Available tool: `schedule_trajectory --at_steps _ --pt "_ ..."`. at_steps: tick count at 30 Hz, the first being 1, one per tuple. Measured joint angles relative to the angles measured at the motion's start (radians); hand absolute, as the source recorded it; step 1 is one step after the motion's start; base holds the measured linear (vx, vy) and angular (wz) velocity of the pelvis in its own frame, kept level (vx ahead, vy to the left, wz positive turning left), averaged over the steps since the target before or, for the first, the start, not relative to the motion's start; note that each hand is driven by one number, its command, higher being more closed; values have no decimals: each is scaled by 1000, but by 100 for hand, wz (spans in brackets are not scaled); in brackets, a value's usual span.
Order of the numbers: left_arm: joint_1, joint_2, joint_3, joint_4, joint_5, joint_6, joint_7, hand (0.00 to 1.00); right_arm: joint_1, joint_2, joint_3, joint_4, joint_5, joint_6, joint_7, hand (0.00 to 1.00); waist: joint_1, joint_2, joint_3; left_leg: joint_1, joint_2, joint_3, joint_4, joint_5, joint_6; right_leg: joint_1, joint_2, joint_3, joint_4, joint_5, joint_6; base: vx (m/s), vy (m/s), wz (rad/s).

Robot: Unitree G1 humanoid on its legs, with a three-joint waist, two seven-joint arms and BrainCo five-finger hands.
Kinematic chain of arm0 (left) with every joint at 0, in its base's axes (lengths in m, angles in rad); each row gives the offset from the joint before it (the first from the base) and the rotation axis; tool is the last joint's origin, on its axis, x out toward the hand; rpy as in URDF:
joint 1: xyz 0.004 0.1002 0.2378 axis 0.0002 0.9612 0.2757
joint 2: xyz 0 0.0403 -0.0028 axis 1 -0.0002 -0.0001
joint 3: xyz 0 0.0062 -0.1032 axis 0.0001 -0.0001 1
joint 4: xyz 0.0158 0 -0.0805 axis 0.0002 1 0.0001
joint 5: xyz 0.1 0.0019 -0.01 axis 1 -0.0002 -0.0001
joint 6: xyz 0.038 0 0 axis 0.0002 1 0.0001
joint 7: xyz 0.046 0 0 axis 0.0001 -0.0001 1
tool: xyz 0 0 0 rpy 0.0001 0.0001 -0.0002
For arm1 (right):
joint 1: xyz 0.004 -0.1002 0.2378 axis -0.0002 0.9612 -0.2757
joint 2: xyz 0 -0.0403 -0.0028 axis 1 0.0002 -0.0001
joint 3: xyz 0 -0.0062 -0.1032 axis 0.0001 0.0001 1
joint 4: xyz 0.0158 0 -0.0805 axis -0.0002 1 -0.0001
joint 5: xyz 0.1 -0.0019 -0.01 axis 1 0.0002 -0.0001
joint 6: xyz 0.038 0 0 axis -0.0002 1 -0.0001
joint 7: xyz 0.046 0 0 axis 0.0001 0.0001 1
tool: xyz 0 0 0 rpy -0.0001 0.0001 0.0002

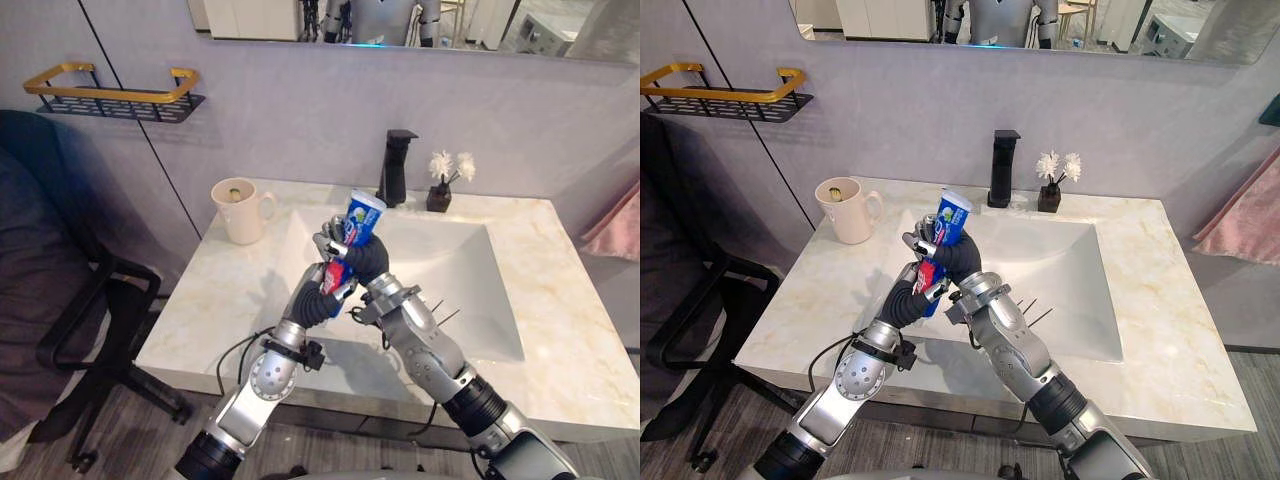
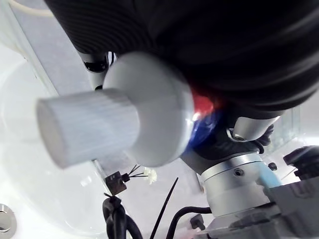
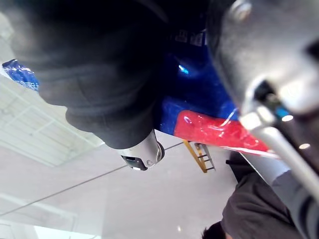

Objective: Organize washtable

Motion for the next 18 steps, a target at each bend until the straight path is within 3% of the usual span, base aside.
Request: schedule_trajectory --at_steps 6,8,12,18 --pt "55 -24 146 -103 9 0 13 0 0 27 -190 -100 -40 -30 2 100 1 0 0 -6 -2 -25 -3 8 -1 7 -1 -28 -3 -2 2 -22 -18 12" --pt "71 -34 270 -167 3 -1 55 0 2 24 -249 -110 -58 -52 2 100 1 1 0 -5 -1 -28 -3 8 -1 10 0 -32 -5 -2 2 -12 -20 6" --pt "93 -46 398 -221 -44 -10 105 0 23 17 -315 -111 -85 -70 -18 100 4 1 1 -5 -2 -35 -6 8 -1 13 0 -40 -7 -2 2 -12 -14 5" --pt "166 -131 635 -227 -109 -17 160 0 86 31 -395 -172 -96 -77 -36 100 8 1 0 -1 -2 -59 -38 29 -2 25 -1 -74 -16 -2 2 -4 -20 12"
